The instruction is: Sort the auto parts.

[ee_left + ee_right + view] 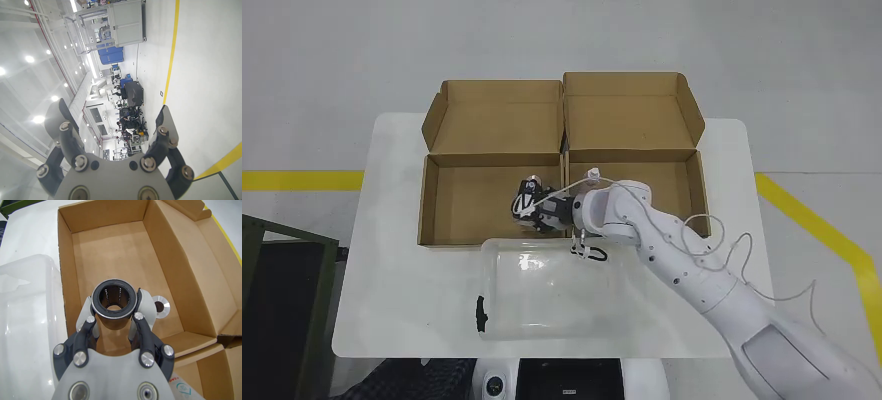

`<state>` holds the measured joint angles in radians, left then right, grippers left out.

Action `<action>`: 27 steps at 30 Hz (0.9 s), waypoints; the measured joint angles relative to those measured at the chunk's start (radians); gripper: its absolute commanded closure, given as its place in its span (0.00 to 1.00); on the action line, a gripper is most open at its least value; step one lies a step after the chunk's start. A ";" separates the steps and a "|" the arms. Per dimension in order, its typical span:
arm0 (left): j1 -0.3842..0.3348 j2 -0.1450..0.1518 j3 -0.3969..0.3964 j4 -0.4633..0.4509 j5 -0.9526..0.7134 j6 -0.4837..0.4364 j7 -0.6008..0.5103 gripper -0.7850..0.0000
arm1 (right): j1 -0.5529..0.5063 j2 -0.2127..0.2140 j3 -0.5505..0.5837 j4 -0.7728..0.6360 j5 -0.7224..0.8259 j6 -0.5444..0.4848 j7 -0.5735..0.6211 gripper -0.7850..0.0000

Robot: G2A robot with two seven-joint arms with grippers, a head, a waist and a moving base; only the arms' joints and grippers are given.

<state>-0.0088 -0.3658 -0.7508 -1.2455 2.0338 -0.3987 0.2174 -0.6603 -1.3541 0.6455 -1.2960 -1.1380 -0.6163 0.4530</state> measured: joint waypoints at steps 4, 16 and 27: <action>0.000 0.000 0.000 0.000 0.000 0.000 0.000 0.00 | 0.007 -0.007 -0.004 0.021 -0.004 -0.006 0.002 0.75; 0.000 0.000 0.000 0.000 0.000 0.000 0.000 0.00 | 0.016 -0.019 0.000 0.062 -0.013 -0.026 0.013 0.60; 0.000 0.000 0.000 0.000 0.000 0.000 0.000 0.00 | 0.002 -0.013 0.030 0.035 -0.039 -0.038 0.038 0.51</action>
<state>-0.0088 -0.3658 -0.7508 -1.2455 2.0338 -0.3987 0.2174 -0.6585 -1.3673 0.6752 -1.2613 -1.1771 -0.6542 0.4914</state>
